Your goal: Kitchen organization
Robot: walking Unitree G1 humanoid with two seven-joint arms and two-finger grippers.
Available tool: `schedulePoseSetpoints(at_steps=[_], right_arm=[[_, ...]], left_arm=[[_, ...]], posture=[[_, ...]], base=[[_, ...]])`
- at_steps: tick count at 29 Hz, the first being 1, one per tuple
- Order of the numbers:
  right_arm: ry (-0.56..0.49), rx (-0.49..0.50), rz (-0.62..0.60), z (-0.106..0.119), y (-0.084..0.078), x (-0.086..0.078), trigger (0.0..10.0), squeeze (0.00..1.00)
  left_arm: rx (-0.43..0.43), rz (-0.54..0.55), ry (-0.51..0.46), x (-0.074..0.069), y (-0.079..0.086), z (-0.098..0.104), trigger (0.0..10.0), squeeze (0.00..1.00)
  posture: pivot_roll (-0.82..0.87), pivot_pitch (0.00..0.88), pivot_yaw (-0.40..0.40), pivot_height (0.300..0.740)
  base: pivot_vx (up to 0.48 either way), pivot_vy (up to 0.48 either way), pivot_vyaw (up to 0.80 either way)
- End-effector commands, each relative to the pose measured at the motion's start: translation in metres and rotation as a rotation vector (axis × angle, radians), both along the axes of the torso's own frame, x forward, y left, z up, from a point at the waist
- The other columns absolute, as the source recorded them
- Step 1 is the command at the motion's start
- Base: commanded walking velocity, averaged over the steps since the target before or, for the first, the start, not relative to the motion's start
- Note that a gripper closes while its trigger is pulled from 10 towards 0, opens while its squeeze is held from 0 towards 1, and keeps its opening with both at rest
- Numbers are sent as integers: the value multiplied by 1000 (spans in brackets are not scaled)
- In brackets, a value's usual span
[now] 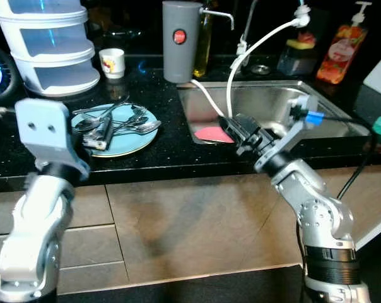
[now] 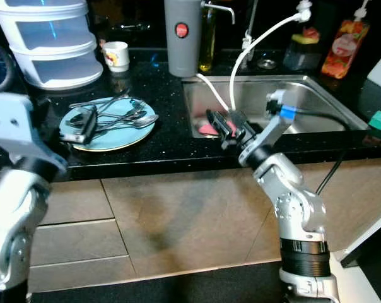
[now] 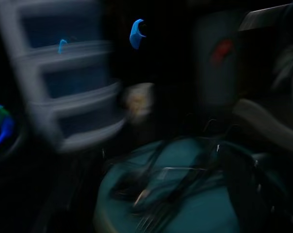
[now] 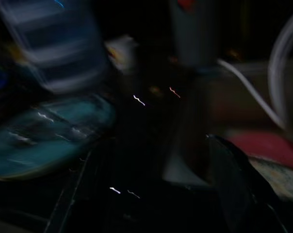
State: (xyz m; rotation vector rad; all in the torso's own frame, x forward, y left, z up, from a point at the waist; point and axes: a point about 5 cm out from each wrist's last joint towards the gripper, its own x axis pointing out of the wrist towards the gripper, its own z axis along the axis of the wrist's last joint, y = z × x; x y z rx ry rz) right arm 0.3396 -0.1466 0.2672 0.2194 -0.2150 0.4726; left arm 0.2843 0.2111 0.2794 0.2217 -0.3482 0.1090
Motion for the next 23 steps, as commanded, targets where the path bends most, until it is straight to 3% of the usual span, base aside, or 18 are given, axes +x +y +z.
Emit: schedulePoseSetpoints(at_steps=[1,3,11,12,16,23], right_arm=[[73,-79,-62,-11,4,5,10000,0],[52,-28,-40,-7,11,5,10000,0],[53,-39,-75,-15,8,8,10000,0],[41,-47,-97,-16,6,9,10000,0],[7,-50,-186,-19,-3,11,10000,0],[-2,-72,-202,-23,-2,11,10000,0]], left_arm=[[67,124,68,5,13,-6,10000,0],[6,176,124,10,25,-7,10000,0],[-35,68,112,15,20,-4,10000,0],[-75,58,117,16,20,-5,10000,0],[-75,53,109,18,24,-2,10000,0],[-96,29,98,16,28,0,10000,0]], posture=[[13,86,-8,740],[21,89,-9,740],[20,87,-4,740],[18,88,-2,740],[22,89,1,740],[26,89,-2,740]], base=[[0,0,0],[0,0,0],[0,0,0],[0,0,0],[0,0,0],[0,0,0]])
